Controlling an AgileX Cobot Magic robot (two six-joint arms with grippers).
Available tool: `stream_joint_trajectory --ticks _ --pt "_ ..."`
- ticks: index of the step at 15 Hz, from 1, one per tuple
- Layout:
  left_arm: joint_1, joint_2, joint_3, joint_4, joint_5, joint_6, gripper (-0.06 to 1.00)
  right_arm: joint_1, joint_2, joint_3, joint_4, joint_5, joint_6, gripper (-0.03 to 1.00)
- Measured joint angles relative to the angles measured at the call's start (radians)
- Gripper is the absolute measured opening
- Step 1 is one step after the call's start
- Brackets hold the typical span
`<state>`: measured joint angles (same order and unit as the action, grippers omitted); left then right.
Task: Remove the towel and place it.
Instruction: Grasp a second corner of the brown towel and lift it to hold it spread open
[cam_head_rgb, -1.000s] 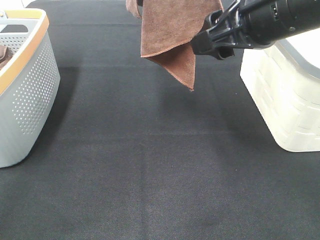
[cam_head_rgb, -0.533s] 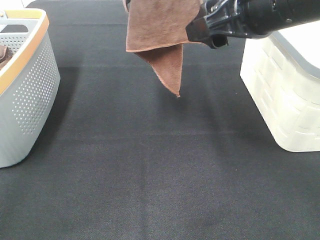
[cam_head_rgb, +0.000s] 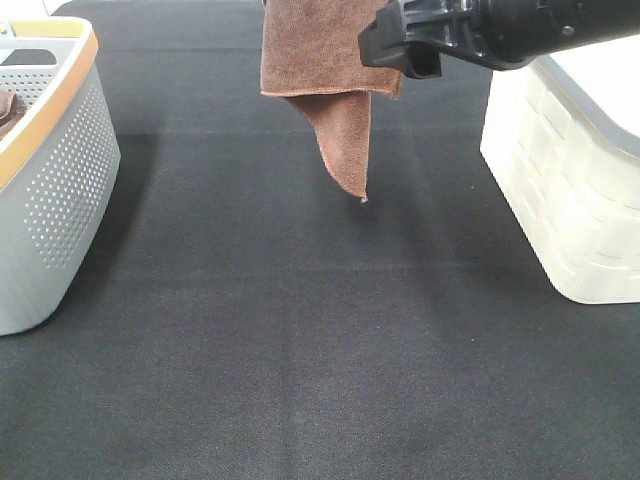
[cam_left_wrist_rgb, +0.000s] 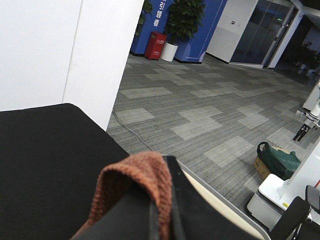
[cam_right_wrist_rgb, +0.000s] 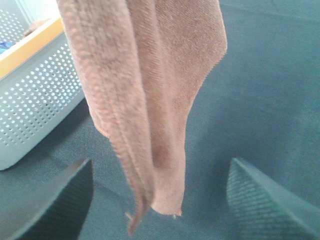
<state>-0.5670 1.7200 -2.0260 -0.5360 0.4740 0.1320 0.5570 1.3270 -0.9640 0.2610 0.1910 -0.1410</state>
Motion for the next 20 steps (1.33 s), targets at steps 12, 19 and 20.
stream_joint_trajectory --ticks 12,19,20 --pt "0.0 0.0 0.0 0.0 0.0 0.0 0.0 0.085 0.068 0.0 0.022 -0.1 -0.141 0.5" --pt "0.0 0.0 0.0 0.025 0.006 0.0 0.0 0.085 0.076 -0.001 0.026 -0.088 -0.14 0.0" --pt "0.0 0.0 0.0 0.031 0.01 0.0 0.0 0.085 0.076 -0.001 0.026 -0.06 -0.14 0.0"
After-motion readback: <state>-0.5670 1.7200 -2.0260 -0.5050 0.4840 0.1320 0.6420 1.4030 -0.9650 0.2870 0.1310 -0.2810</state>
